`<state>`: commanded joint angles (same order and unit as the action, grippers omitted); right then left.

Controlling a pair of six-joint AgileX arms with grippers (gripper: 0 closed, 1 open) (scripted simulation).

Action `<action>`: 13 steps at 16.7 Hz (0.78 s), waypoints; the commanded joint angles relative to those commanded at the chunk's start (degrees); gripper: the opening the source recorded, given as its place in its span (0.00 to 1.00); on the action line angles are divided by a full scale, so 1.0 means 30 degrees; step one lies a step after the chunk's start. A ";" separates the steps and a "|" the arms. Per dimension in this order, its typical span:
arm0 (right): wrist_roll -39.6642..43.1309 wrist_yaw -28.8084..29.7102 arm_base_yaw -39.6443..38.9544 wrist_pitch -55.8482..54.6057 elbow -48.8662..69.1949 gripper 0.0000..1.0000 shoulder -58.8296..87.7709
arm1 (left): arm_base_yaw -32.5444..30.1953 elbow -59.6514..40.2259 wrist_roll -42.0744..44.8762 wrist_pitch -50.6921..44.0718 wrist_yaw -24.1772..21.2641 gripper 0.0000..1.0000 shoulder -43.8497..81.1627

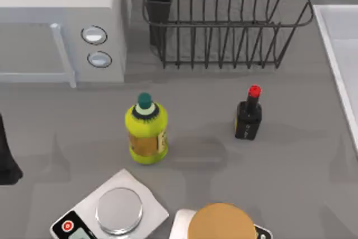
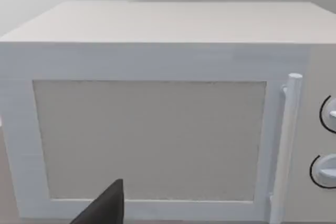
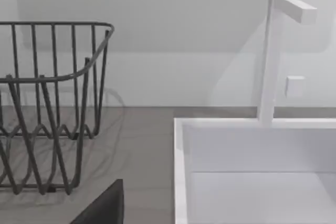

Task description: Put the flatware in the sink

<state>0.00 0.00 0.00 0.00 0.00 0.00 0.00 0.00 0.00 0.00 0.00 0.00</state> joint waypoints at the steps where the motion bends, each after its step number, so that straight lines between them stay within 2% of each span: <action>1: 0.0000 0.0000 0.0000 0.0000 0.0000 1.00 0.0000 | 0.0000 0.0000 0.0000 0.0000 0.0000 1.00 0.0000; 4: -0.0108 -0.0060 0.0354 0.0630 0.0540 1.00 0.0657 | 0.0000 0.0000 0.0000 0.0000 0.0000 1.00 0.0000; 7: -0.0475 -0.0303 0.1497 0.2909 0.2348 1.00 0.3123 | 0.0000 0.0000 0.0000 0.0000 0.0000 1.00 0.0000; 13: -0.1648 -0.1065 0.4976 1.0266 0.7681 1.00 1.2543 | 0.0000 0.0000 0.0000 0.0000 0.0000 1.00 0.0000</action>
<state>-4.94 -3.20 14.93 30.80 23.04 37.63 0.00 0.00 0.00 0.00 0.00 0.00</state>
